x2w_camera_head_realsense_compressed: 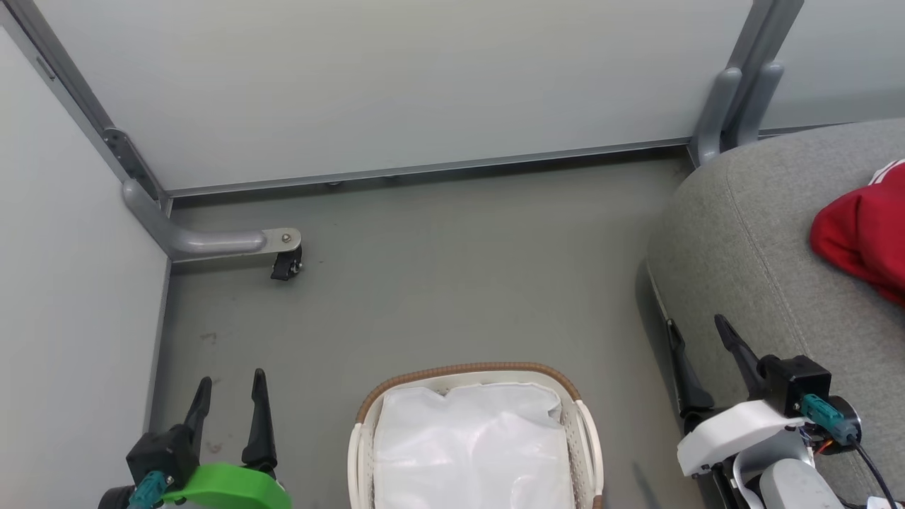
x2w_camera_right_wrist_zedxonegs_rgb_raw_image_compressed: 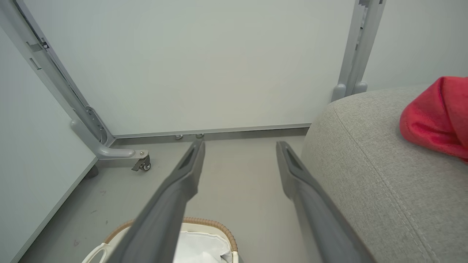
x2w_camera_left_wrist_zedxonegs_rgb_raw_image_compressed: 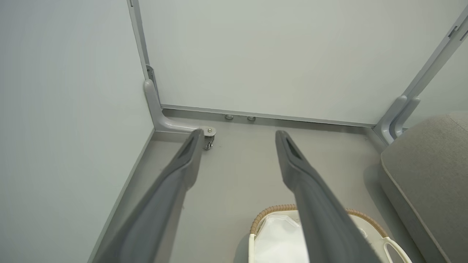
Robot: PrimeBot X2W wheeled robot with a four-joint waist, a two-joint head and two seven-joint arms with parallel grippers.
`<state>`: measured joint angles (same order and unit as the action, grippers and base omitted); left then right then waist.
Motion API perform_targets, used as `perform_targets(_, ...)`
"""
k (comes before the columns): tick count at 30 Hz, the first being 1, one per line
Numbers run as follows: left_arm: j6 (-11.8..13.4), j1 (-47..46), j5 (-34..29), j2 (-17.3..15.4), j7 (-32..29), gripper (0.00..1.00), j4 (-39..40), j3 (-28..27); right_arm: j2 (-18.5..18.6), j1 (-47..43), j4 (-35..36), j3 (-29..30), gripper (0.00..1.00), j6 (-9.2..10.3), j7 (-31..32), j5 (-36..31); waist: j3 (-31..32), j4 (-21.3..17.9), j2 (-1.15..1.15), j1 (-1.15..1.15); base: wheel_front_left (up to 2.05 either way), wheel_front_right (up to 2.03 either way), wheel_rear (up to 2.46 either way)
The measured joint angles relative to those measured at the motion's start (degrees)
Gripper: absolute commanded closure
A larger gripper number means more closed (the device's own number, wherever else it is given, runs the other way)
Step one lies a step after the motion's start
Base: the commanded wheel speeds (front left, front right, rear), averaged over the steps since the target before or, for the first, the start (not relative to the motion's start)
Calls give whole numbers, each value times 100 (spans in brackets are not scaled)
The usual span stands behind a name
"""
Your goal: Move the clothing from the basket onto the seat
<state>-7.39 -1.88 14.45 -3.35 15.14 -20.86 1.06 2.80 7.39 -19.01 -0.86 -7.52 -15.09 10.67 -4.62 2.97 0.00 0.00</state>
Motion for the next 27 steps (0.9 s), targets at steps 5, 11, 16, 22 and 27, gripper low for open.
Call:
perform_targets(5, 1, 58, 62, 46, -2, 100, -187, 80, -38, -91, -180, 2, 100, 0, 3, 7, 41, 16, 0, 0, 0, 0, 0)
perform_targets(11, 1, 68, 528, 64, -152, 100, -216, 58, -55, -132, -254, 43, 100, 0, 163, 504, 59, 3, 0, 0, 0, 0, 0)
perform_targets(16, 1, 68, 1046, 64, -289, 100, -163, 10, -54, -132, -200, 85, 100, 0, 301, 1021, 74, -9, 0, 0, 0, 0, 0)
perform_targets(22, 1, 64, 1597, 64, -448, 100, -102, -68, -54, -132, -141, 144, 100, 0, 448, 1627, 93, -24, 0, 0, 0, 0, 0)
perform_targets(27, 1, 57, 2072, 64, -573, 100, -34, -109, -53, -132, -92, 185, 100, 0, 573, 2107, 109, -36, 0, 0, 0, 0, 0)
